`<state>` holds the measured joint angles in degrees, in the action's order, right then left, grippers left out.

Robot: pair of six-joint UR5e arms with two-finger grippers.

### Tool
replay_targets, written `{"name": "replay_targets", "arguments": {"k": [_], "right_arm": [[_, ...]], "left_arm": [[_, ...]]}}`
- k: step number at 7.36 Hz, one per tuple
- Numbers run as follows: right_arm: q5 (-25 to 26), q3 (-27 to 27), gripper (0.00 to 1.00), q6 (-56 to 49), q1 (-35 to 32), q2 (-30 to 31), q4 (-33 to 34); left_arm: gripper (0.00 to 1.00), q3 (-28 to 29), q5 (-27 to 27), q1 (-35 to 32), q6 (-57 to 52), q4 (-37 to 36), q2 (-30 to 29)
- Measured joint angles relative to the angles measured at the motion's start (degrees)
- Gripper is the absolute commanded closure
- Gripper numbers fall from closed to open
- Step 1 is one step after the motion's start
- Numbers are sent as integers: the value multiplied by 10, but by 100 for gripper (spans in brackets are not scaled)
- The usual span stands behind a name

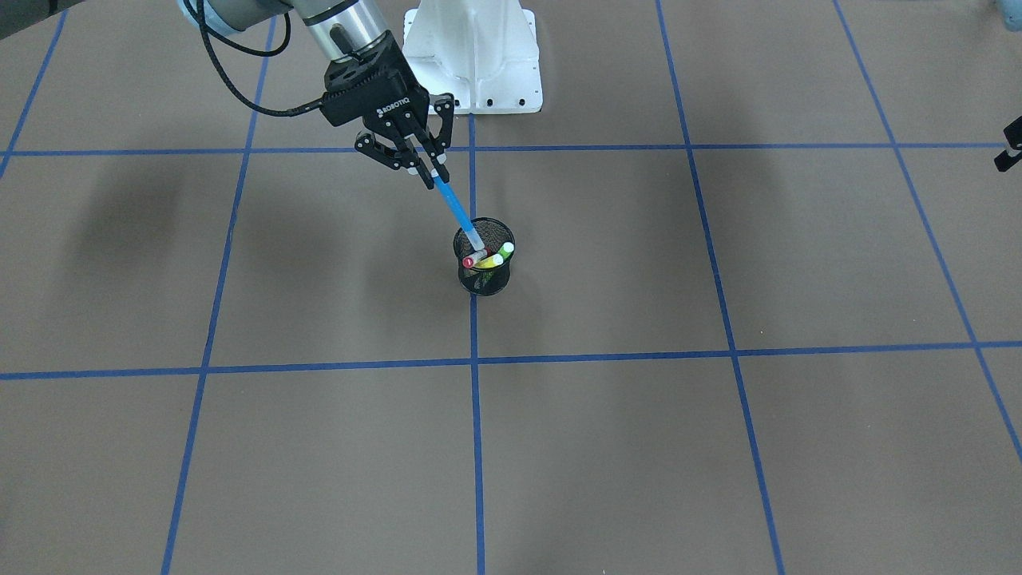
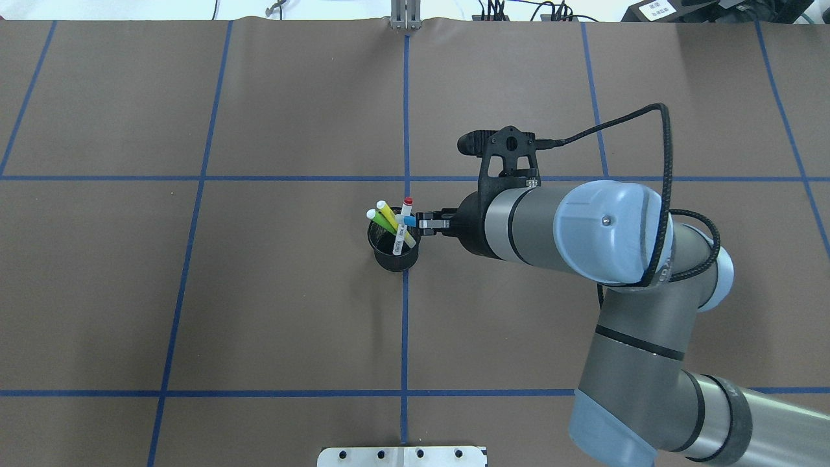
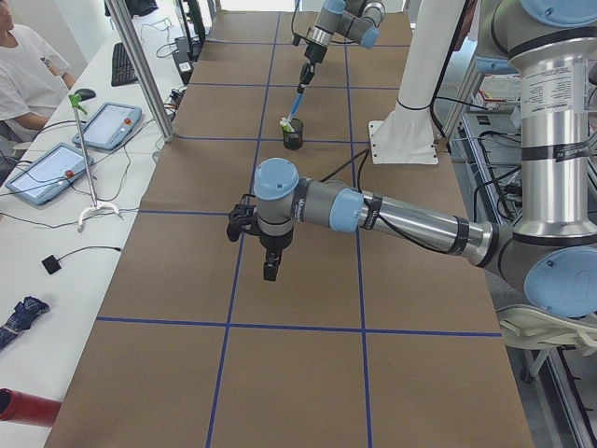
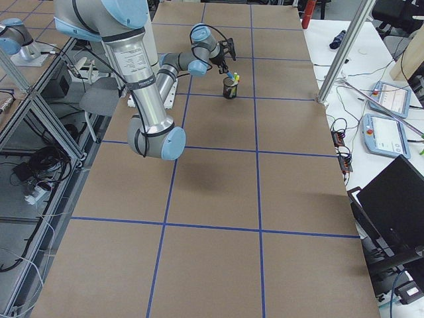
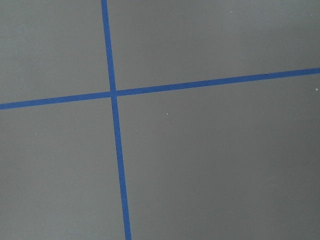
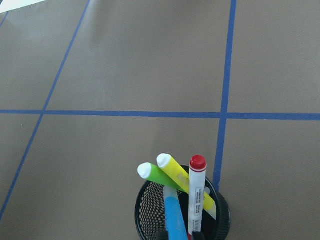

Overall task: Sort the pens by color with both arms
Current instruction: 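Lower the right gripper and grasp the blue marker in the cup, then lift the blue marker out of the cup with the right gripper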

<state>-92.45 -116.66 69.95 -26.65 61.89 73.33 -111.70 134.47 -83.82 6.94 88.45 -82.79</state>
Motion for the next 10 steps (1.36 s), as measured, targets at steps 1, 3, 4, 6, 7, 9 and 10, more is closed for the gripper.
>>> {"name": "replay_targets", "arguments": {"k": [1, 3, 4, 6, 7, 9, 10], "right_arm": [[-10, -22, 100, 0, -9, 8, 15], [-26, -50, 100, -1, -31, 19, 47], [-22, -49, 100, -1, -41, 23, 54], [16, -22, 100, -3, -69, 24, 55], [62, 11, 100, -3, -75, 21, 45], [165, 103, 100, -2, -78, 9, -12], [213, 151, 100, 2, -78, -8, -37]], "left_arm": [[1, 0, 0, 0, 0, 0, 0], [1, 1, 0, 1, 0, 0, 0], [1, 2, 0, 1, 0, 0, 0], [1, 3, -1, 1, -1, 0, 0], [1, 3, -1, 1, -2, 1, 0], [1, 1, -1, 1, -1, 1, -1], [1, -1, -1, 1, -1, 1, -1]]}}
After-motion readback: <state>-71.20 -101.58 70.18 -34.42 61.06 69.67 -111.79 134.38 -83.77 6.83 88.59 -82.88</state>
